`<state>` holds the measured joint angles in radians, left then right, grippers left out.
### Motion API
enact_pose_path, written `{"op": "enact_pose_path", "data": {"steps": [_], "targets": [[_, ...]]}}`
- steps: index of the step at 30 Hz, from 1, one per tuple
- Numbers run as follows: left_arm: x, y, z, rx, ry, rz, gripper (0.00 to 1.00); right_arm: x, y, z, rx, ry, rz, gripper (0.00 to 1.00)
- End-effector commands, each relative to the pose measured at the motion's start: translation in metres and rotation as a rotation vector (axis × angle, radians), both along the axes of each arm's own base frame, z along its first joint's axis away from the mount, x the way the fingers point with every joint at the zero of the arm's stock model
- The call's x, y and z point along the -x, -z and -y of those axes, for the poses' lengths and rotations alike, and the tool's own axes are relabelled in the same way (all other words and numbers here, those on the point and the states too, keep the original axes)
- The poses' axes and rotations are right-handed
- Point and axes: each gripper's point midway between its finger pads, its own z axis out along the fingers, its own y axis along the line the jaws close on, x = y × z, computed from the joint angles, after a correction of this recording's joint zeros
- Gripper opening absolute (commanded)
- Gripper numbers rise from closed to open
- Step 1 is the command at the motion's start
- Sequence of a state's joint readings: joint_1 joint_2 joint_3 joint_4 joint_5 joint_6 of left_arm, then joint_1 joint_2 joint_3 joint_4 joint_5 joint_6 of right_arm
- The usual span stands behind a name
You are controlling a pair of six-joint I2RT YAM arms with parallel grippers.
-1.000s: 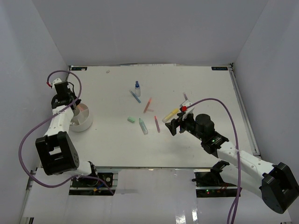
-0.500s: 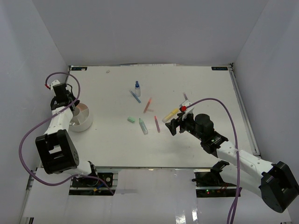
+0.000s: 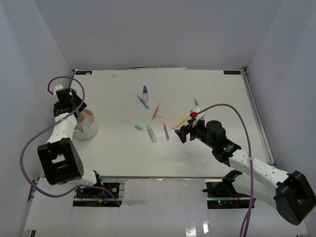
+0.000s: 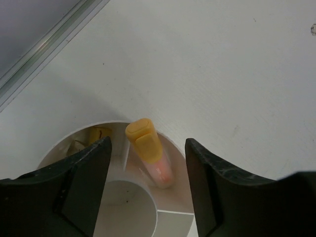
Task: Sort the stationery into containers
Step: Place the pen in the storage box, then pick up the pen from the center of the board.
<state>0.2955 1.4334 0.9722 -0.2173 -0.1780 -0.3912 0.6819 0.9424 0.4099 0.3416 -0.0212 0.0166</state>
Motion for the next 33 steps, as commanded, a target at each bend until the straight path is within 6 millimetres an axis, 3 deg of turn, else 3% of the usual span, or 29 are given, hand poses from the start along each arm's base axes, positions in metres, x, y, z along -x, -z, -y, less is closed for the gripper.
{"op": "enact_pose_path", "data": {"steps": [1, 9, 11, 13, 14, 16, 17, 19, 20, 22, 23, 25, 26, 27, 33], "targets": [[0.003, -0.036, -0.005, -0.032, -0.023, 0.070, 0.74, -0.004, -0.009, 0.001, -0.022, 0.018, 0.033, 0.90], [0.013, -0.090, 0.002, -0.032, -0.019, 0.153, 0.98, -0.021, -0.009, 0.016, 0.009, 0.156, -0.008, 0.90], [0.013, -0.105, 0.009, -0.021, 0.011, 0.190, 0.98, -0.025, 0.003, 0.021, 0.026, 0.221, -0.084, 0.90], [0.019, -0.122, 0.017, -0.012, 0.038, 0.233, 0.98, -0.036, -0.002, 0.025, 0.023, 0.302, -0.112, 0.90], [0.019, -0.126, 0.026, 0.008, 0.080, 0.252, 0.98, -0.038, 0.014, 0.032, 0.051, 0.366, -0.180, 0.90], [0.024, -0.140, 0.042, 0.025, 0.134, 0.299, 0.98, -0.046, 0.009, 0.029, 0.043, 0.416, -0.217, 0.90], [0.025, -0.142, 0.055, 0.048, 0.191, 0.314, 0.98, -0.049, 0.022, 0.031, 0.063, 0.458, -0.266, 0.90], [0.028, -0.152, 0.079, 0.046, 0.271, 0.348, 0.98, -0.058, 0.019, 0.026, 0.045, 0.492, -0.284, 0.90], [0.029, -0.153, 0.089, 0.039, 0.308, 0.360, 0.98, -0.060, 0.032, 0.026, 0.073, 0.517, -0.322, 0.90], [0.031, -0.155, 0.118, 0.035, 0.401, 0.371, 0.98, -0.073, 0.026, 0.022, 0.031, 0.582, -0.336, 0.91], [0.034, -0.160, 0.128, 0.018, 0.446, 0.391, 0.98, -0.073, 0.043, 0.024, 0.073, 0.610, -0.376, 0.91], [0.038, -0.151, 0.151, 0.027, 0.525, 0.386, 0.98, -0.079, 0.049, 0.024, 0.075, 0.658, -0.402, 0.92], [0.041, -0.153, 0.156, 0.017, 0.551, 0.408, 0.98, -0.086, 0.053, 0.021, 0.084, 0.680, -0.406, 0.92], [0.043, -0.139, 0.161, 0.028, 0.569, 0.389, 0.98, -0.088, 0.058, 0.020, 0.091, 0.694, -0.418, 0.92], [0.050, -0.105, 0.172, 0.049, 0.625, 0.344, 0.98, -0.101, 0.088, 0.011, 0.143, 0.804, -0.507, 0.98]]}}
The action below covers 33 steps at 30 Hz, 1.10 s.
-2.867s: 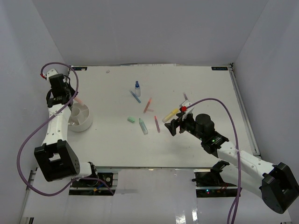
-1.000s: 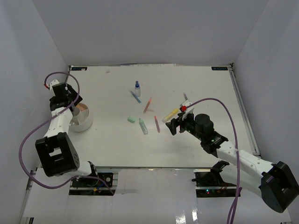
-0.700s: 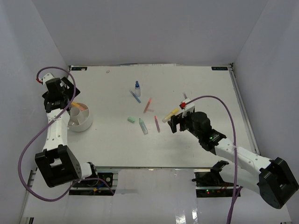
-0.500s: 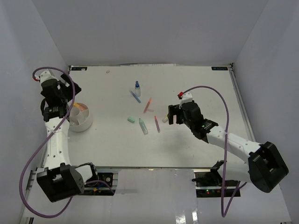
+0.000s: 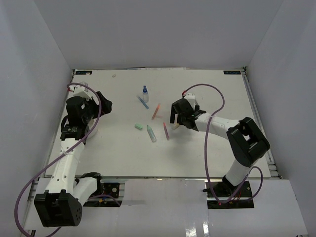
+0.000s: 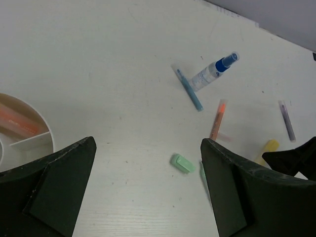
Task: Sort the stationery into containers
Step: Pick up the pen from the center of the board.
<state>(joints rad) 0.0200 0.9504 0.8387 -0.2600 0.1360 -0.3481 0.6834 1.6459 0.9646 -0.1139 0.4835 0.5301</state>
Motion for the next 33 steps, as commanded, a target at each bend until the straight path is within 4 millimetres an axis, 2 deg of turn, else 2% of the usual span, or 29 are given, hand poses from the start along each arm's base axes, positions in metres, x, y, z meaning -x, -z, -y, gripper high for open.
{"op": "enact_pose_path", "data": {"steps": [1, 3, 8, 15, 19, 23, 26, 29, 31, 33], "targets": [[0.002, 0.000, 0.010, -0.005, 0.065, 0.023, 0.98, -0.008, 0.001, -0.003, 0.008, 0.118, -0.009, 0.99], [0.005, -0.004, 0.024, -0.002, 0.110, 0.033, 0.98, -0.009, 0.009, -0.012, 0.002, 0.113, -0.022, 1.00], [0.007, -0.004, 0.029, 0.000, 0.130, 0.032, 0.98, -0.008, 0.025, -0.017, 0.023, 0.128, -0.051, 0.92], [0.010, -0.003, 0.039, 0.020, 0.175, 0.028, 0.98, 0.010, 0.050, -0.001, 0.059, 0.162, -0.104, 0.77], [0.013, 0.005, 0.049, 0.048, 0.222, -0.005, 0.98, 0.027, 0.062, 0.015, 0.087, 0.164, -0.128, 0.67], [0.019, 0.004, 0.058, 0.082, 0.262, -0.021, 0.98, 0.039, 0.064, 0.030, 0.122, 0.163, -0.128, 0.61], [0.024, -0.001, 0.066, 0.114, 0.291, -0.022, 0.98, 0.047, 0.065, 0.040, 0.142, 0.158, -0.128, 0.49], [0.032, -0.005, 0.079, 0.161, 0.347, -0.032, 0.98, 0.049, 0.061, 0.037, 0.126, 0.109, -0.121, 0.40], [0.035, -0.004, 0.087, 0.187, 0.382, -0.050, 0.98, 0.048, 0.057, 0.032, 0.111, 0.079, -0.115, 0.38], [0.039, -0.004, 0.095, 0.218, 0.405, -0.067, 0.98, 0.049, 0.053, 0.032, 0.112, 0.043, -0.105, 0.30]]}}
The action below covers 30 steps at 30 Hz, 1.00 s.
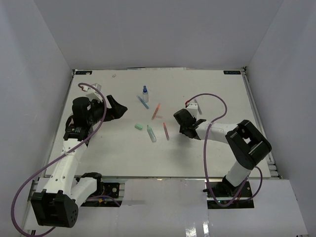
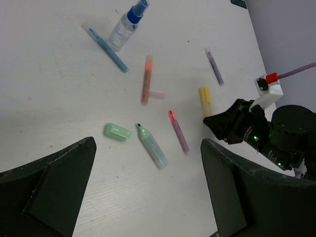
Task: Sort the stationery into containers
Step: Pick up the pen from the center of the board.
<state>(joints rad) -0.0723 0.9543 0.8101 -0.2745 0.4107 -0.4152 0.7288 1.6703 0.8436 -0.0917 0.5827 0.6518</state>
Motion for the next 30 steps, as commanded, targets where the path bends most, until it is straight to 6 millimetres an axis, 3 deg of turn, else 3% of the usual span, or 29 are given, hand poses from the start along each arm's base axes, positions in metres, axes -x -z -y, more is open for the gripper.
{"op": "enact_pose_path", "data": {"steps": [1, 5, 6, 8, 9, 10, 12, 14, 15, 20, 26, 30], "targets": [[0.013, -0.016, 0.022, 0.079, 0.089, -0.008, 0.98, 0.018, 0.008, 0.009, 0.038, -0.074, -0.051, 0.29], [0.021, -0.027, 0.048, 0.133, 0.159, -0.031, 0.98, 0.020, -0.008, -0.001, 0.006, -0.191, 0.023, 0.17], [0.022, -0.028, 0.054, 0.142, 0.172, -0.037, 0.98, 0.021, -0.019, -0.003, 0.009, -0.250, 0.073, 0.17], [0.024, -0.033, 0.067, 0.174, 0.200, -0.066, 0.98, 0.020, -0.051, -0.026, -0.064, -0.349, 0.194, 0.15], [0.026, -0.034, 0.073, 0.187, 0.212, -0.079, 0.98, 0.026, -0.054, -0.028, -0.044, -0.421, 0.224, 0.15], [0.027, -0.035, 0.083, 0.190, 0.237, -0.089, 0.98, 0.030, -0.081, -0.049, -0.122, -0.506, 0.318, 0.14], [0.029, -0.036, 0.094, 0.194, 0.259, -0.103, 0.98, 0.045, -0.095, -0.065, -0.140, -0.654, 0.391, 0.15], [0.030, -0.036, 0.110, 0.192, 0.282, -0.124, 0.98, 0.051, -0.128, -0.077, -0.194, -0.725, 0.505, 0.15], [0.030, -0.035, 0.116, 0.187, 0.291, -0.129, 0.98, 0.059, -0.135, -0.085, -0.198, -0.801, 0.533, 0.15], [0.031, -0.028, 0.154, 0.162, 0.337, -0.173, 0.98, 0.080, -0.180, -0.101, -0.290, -0.940, 0.675, 0.16], [0.026, -0.028, 0.184, 0.135, 0.336, -0.191, 0.94, 0.093, -0.204, -0.106, -0.310, -1.028, 0.752, 0.17], [0.025, -0.025, 0.197, 0.117, 0.343, -0.205, 0.80, 0.094, -0.206, -0.105, -0.306, -1.034, 0.762, 0.18]]}}
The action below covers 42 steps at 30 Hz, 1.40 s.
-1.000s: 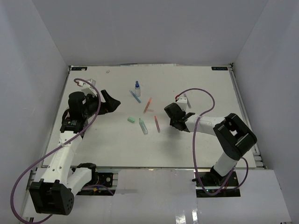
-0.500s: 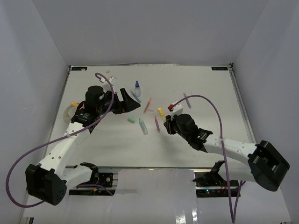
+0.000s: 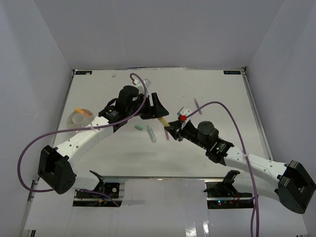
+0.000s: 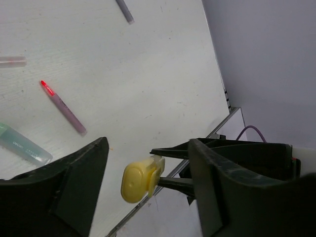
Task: Sort the stationery into containers
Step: Pick up the pen from the center of the board, then place the pen in the storage box.
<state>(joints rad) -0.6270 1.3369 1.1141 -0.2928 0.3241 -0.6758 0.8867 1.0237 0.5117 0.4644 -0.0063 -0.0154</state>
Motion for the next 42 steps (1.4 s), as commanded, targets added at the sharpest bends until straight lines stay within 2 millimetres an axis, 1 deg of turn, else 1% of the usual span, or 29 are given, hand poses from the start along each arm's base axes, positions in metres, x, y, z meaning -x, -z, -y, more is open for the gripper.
{"op": "enact_pose_path", "data": {"steps": [1, 4, 6, 8, 9, 10, 12, 14, 16, 17, 19, 20, 21, 23, 24, 26, 27, 28, 29, 30, 31, 33, 34, 36, 37, 39, 40, 41, 42], "targets": [[-0.006, -0.020, 0.006, 0.005, -0.032, 0.041, 0.71, 0.004, -0.022, -0.005, -0.043, -0.040, 0.079, 0.18], [-0.004, -0.019, 0.009, -0.001, -0.025, 0.039, 0.56, 0.004, -0.020, -0.004, -0.040, -0.039, 0.081, 0.18], [-0.002, -0.019, 0.010, -0.003, -0.022, 0.037, 0.53, 0.003, -0.018, -0.003, -0.041, -0.033, 0.081, 0.18], [0.001, -0.017, 0.008, -0.013, -0.021, 0.032, 0.52, 0.003, -0.017, -0.003, -0.040, -0.030, 0.080, 0.18], [0.001, -0.018, 0.008, -0.015, -0.022, 0.034, 0.50, 0.003, -0.017, -0.003, -0.043, -0.028, 0.080, 0.18], [0.002, -0.019, 0.007, -0.016, -0.025, 0.037, 0.44, 0.003, -0.016, -0.003, -0.043, -0.028, 0.078, 0.18], [0.002, -0.018, 0.005, -0.022, -0.033, 0.039, 0.36, 0.002, -0.017, -0.003, -0.047, -0.023, 0.078, 0.18], [0.003, -0.018, 0.004, -0.022, -0.032, 0.044, 0.30, 0.001, -0.017, -0.003, -0.048, -0.018, 0.075, 0.18], [0.003, -0.017, 0.003, -0.028, -0.034, 0.045, 0.27, 0.000, -0.017, -0.003, -0.050, -0.015, 0.075, 0.18], [0.004, -0.016, 0.003, -0.032, -0.033, 0.045, 0.21, 0.000, -0.017, -0.003, -0.050, -0.015, 0.073, 0.18], [0.002, -0.016, 0.001, -0.038, -0.043, 0.054, 0.15, 0.000, -0.017, -0.004, -0.050, -0.017, 0.071, 0.21], [0.001, -0.017, -0.001, -0.046, -0.045, 0.065, 0.12, -0.001, -0.018, -0.005, -0.051, -0.017, 0.072, 0.24], [-0.001, -0.017, -0.004, -0.057, -0.061, 0.075, 0.11, -0.001, -0.017, -0.005, -0.046, -0.017, 0.066, 0.34], [-0.004, -0.019, -0.009, -0.074, -0.080, 0.101, 0.11, -0.001, -0.016, -0.005, -0.044, -0.015, 0.062, 0.50], [-0.009, -0.022, -0.016, -0.093, -0.123, 0.125, 0.11, -0.002, -0.015, -0.004, -0.042, -0.010, 0.059, 0.72], [-0.015, -0.021, -0.029, -0.141, -0.183, 0.144, 0.11, -0.002, -0.013, -0.003, -0.036, -0.004, 0.049, 0.90], [-0.029, -0.023, -0.057, -0.233, -0.310, 0.196, 0.12, -0.001, -0.011, -0.002, -0.031, -0.002, 0.039, 0.91], [-0.030, -0.026, -0.061, -0.237, -0.315, 0.208, 0.12, -0.001, -0.011, -0.002, -0.031, -0.002, 0.039, 0.90], [-0.039, -0.028, -0.079, -0.283, -0.395, 0.231, 0.12, -0.001, -0.009, -0.002, -0.026, -0.002, 0.035, 0.90], [-0.043, -0.026, -0.093, -0.320, -0.438, 0.232, 0.12, -0.001, -0.009, -0.001, -0.022, -0.002, 0.032, 0.90], [-0.053, -0.026, -0.116, -0.357, -0.499, 0.242, 0.12, -0.004, -0.005, 0.002, -0.011, 0.026, 0.030, 0.90], [-0.061, -0.028, -0.149, -0.396, -0.581, 0.244, 0.13, -0.005, 0.000, 0.004, 0.001, 0.034, 0.024, 0.90], [-0.071, -0.027, -0.181, -0.426, -0.655, 0.240, 0.13, -0.005, 0.005, 0.004, 0.010, 0.034, 0.018, 0.90], [-0.077, -0.029, -0.215, -0.459, -0.739, 0.249, 0.13, -0.004, 0.008, 0.005, 0.017, 0.035, 0.015, 0.90], [-0.083, -0.031, -0.243, -0.479, -0.807, 0.249, 0.14, -0.004, 0.010, 0.006, 0.020, 0.035, 0.014, 0.90], [-0.088, -0.032, -0.267, -0.508, -0.852, 0.258, 0.14, -0.004, 0.014, 0.007, 0.029, 0.037, 0.010, 0.90], [-0.090, -0.031, -0.291, -0.522, -0.908, 0.246, 0.14, -0.004, 0.016, 0.007, 0.033, 0.037, 0.009, 0.90], [-0.093, -0.031, -0.303, -0.531, -0.933, 0.248, 0.14, -0.004, 0.018, 0.008, 0.037, 0.038, 0.009, 0.90], [-0.096, -0.025, -0.312, -0.539, -0.947, 0.231, 0.14, -0.004, 0.018, 0.008, 0.040, 0.038, 0.009, 0.90]]}}
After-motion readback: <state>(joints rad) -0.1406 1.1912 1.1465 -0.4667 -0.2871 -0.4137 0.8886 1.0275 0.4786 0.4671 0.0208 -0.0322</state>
